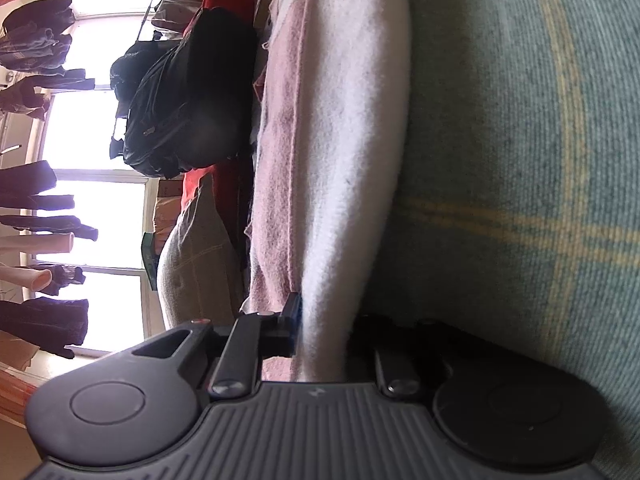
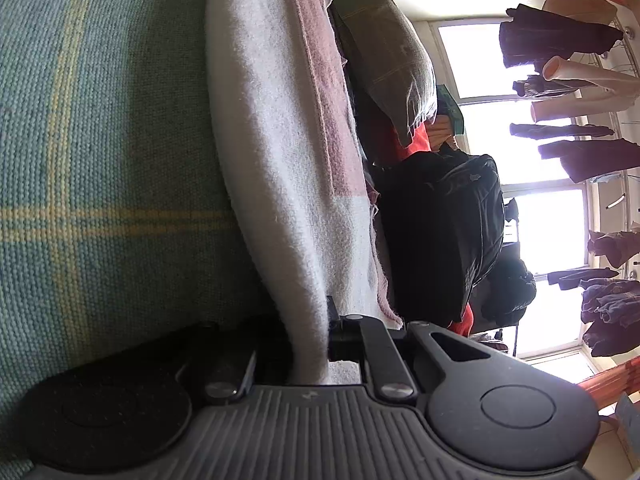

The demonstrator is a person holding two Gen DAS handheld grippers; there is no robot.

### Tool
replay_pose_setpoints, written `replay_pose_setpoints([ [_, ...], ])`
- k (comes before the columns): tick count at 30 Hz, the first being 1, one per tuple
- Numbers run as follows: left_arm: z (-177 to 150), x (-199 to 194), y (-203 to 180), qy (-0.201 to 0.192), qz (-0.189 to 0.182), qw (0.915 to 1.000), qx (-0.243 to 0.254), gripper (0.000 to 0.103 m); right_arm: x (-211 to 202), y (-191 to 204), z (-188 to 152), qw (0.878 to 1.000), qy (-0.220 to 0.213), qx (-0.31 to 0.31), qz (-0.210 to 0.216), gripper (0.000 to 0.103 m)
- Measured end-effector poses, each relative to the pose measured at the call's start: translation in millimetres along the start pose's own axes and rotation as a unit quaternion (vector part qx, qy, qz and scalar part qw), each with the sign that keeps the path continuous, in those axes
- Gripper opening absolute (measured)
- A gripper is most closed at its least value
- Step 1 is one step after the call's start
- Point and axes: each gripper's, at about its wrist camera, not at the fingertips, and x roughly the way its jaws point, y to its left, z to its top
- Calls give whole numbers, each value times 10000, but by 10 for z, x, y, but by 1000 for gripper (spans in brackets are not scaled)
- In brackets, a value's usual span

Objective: Fold clothes

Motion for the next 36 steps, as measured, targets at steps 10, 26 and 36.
replay_pose_setpoints([
  [10, -17, 3, 28, -21, -5, 10000, -65, 13, -22, 4, -25, 10000, -44, 52, -18, 14],
  [26, -22, 10, 17, -15, 73, 10000, -3, 15, -40, 4, -15, 9998, -53, -188, -79, 15],
  [36, -37, 2, 80, -85, 86, 9999, -85, 8, -49, -132, 9, 9997, -47, 228, 42, 11],
])
